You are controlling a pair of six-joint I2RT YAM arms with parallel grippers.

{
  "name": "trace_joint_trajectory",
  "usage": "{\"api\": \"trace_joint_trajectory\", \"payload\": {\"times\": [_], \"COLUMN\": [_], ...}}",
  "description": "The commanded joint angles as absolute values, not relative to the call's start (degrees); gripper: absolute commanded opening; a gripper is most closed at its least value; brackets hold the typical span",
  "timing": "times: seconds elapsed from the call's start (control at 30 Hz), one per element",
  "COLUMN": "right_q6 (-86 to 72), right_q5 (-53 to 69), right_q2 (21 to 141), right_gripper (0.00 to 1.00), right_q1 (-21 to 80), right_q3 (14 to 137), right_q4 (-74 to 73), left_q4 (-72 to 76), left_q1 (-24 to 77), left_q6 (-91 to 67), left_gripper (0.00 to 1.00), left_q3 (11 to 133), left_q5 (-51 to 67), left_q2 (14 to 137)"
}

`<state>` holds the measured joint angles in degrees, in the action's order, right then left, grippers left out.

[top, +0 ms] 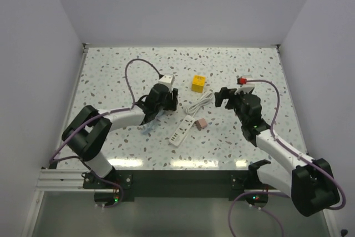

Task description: Insert the plug

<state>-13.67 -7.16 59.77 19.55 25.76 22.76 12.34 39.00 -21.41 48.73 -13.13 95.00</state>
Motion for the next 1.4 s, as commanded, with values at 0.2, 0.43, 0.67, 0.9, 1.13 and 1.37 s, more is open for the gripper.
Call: {"api": "trace_joint_trajectory", "payload": {"times": [0.2, 0.43, 0.67, 0.9, 1.13, 1.37], "right_q6": [-5.7, -2.4, 3.9, 7.4, 8.8, 9.8], "right_q5": [5.1, 16.1, 20.3, 18.1, 16.1, 16.3], "right_q2": [64.2, 64.1, 67.0, 69.2, 72.0, 73.0], "right_gripper": [0.96, 0.98, 0.98, 0.98, 0.96, 0.85], "right_q1": [25.8, 27.9, 32.8, 36.8, 39.0, 39.4], "right_q3": [27.2, 24.6, 24.9, 25.9, 25.8, 26.6], "right_q4": [33.5, 43.8, 48.3, 48.7, 53.3, 55.4], "left_q4": [23.8, 29.9, 37.8, 40.8, 46.1, 49.4], "left_q1": [34.2, 32.3, 31.7, 31.7, 31.8, 32.0], "left_q6": [-23.9, -31.4, -39.1, -42.2, -46.5, -48.6], "left_gripper": [0.04, 0.04, 0.04, 0.04, 0.04, 0.06], "left_q3": [46.2, 44.2, 42.4, 40.9, 38.0, 35.9], "left_q5": [7.8, 17.2, 25.9, 26.5, 29.1, 32.3], "left_q2": [85.8, 81.0, 81.3, 80.5, 80.6, 80.4]}}
